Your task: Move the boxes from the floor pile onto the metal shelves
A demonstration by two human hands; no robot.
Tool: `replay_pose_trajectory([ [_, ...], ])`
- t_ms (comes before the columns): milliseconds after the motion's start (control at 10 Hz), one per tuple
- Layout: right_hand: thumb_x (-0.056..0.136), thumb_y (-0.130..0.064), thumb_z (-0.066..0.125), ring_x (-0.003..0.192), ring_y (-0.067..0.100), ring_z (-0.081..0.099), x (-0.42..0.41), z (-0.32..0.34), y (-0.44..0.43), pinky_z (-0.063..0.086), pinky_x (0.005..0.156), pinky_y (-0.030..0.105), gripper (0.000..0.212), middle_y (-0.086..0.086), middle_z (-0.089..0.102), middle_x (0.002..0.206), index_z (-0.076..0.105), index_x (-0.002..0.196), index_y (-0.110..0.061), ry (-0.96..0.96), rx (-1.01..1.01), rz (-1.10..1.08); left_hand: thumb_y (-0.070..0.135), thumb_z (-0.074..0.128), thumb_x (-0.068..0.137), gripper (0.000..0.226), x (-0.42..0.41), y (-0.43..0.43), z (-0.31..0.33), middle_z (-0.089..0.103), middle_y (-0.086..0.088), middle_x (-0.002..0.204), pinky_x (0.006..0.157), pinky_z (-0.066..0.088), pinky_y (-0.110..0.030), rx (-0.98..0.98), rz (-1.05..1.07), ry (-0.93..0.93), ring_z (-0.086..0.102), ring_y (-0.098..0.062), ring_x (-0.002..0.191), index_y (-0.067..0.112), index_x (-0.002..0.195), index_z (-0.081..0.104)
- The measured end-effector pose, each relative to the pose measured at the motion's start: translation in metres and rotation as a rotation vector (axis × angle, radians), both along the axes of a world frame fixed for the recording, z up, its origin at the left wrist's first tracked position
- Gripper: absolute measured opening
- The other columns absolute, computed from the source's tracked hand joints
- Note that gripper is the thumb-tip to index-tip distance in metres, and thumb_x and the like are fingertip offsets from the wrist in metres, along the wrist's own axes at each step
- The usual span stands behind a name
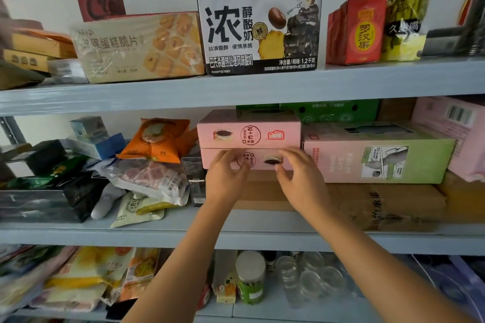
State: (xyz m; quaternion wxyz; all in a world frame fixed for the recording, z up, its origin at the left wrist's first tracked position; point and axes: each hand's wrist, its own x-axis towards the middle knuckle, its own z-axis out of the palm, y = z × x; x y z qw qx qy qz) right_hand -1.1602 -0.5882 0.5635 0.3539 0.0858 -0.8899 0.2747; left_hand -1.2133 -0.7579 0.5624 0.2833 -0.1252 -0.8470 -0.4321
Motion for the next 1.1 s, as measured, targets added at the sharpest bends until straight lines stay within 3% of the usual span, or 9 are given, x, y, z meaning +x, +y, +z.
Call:
replay_pose_trajectory([
  [100,0.096,-0.017,0.058,0.128,0.016,0.048,-0.003,0.004,0.000,0.032,0.104,0.018,0.042,0.002,0.053,0.140,0.054,0.137,-0.011,-0.037,-0.017,-0.007,0.029,0.066,0.090,0.029,-0.006,0.002,0.005,0.065,0.007,0.115,0.089,0.053,-0.034,-0.003,-0.028,-0.070,0.061,-0.011,0.102,0.021,0.117,0.066],
  [400,0.097,-0.016,0.056,0.132,0.016,0.046,-0.001,0.007,0.003,0.030,0.106,0.019,0.044,0.001,0.050,0.144,0.051,0.141,-0.013,-0.089,-0.040,-0.004,0.028,0.062,0.093,0.032,-0.003,0.006,0.004,0.065,0.004,0.123,0.091,0.051,-0.033,-0.008,-0.061,-0.116,0.060,-0.010,0.107,0.020,0.124,0.063],
  [600,0.098,-0.018,0.056,0.135,0.015,0.045,0.013,0.012,0.007,0.033,0.107,0.022,0.047,-0.002,0.048,0.148,0.048,0.144,-0.019,-0.183,-0.112,0.068,0.033,0.061,0.093,0.039,0.012,0.016,0.001,0.063,0.010,0.124,0.094,0.051,-0.038,-0.124,-0.132,-0.172,0.059,-0.010,0.110,0.027,0.130,0.054],
  [700,0.099,-0.020,0.053,0.119,0.016,0.056,0.026,0.021,0.013,0.039,0.099,0.021,0.046,-0.001,0.050,0.147,0.048,0.144,-0.023,-0.231,-0.144,0.052,0.031,0.059,0.093,0.041,0.030,0.034,0.004,0.063,0.011,0.126,0.093,0.050,-0.035,-0.226,-0.184,-0.168,0.059,-0.011,0.113,0.026,0.133,0.053],
  [800,0.099,-0.023,0.051,0.118,0.018,0.058,0.046,0.034,0.020,0.039,0.091,0.020,0.045,0.000,0.053,0.143,0.048,0.144,-0.025,-0.225,-0.178,0.033,0.028,0.058,0.094,0.043,0.050,0.053,0.009,0.063,0.009,0.128,0.091,0.047,-0.032,-0.308,-0.232,-0.141,0.058,-0.013,0.116,0.024,0.136,0.052],
  [900,0.099,-0.023,0.052,0.128,0.017,0.052,0.077,0.049,0.032,0.039,0.098,0.023,0.041,-0.001,0.055,0.142,0.052,0.140,-0.024,-0.205,-0.217,0.095,0.029,0.058,0.094,0.042,0.074,0.066,0.016,0.062,0.006,0.131,0.095,0.047,-0.035,-0.387,-0.249,-0.155,0.057,-0.017,0.119,0.023,0.135,0.051],
  [1000,0.099,-0.024,0.054,0.126,0.007,0.052,0.122,0.073,0.050,0.039,0.095,0.013,0.039,-0.005,0.057,0.139,0.053,0.138,-0.022,-0.198,-0.281,0.184,0.030,0.057,0.093,0.045,0.105,0.076,0.027,0.059,0.002,0.136,0.101,0.046,-0.043,-0.451,-0.216,-0.151,0.053,-0.023,0.125,0.024,0.137,0.051],
  [1100,0.099,-0.029,0.055,0.121,0.003,0.054,0.188,0.115,0.081,0.041,0.095,0.014,0.039,-0.009,0.060,0.134,0.054,0.137,-0.023,-0.064,-0.333,0.210,0.031,0.056,0.094,0.047,0.142,0.096,0.045,0.057,-0.001,0.139,0.104,0.044,-0.048,-0.517,-0.166,-0.187,0.049,-0.026,0.129,0.026,0.140,0.048],
])
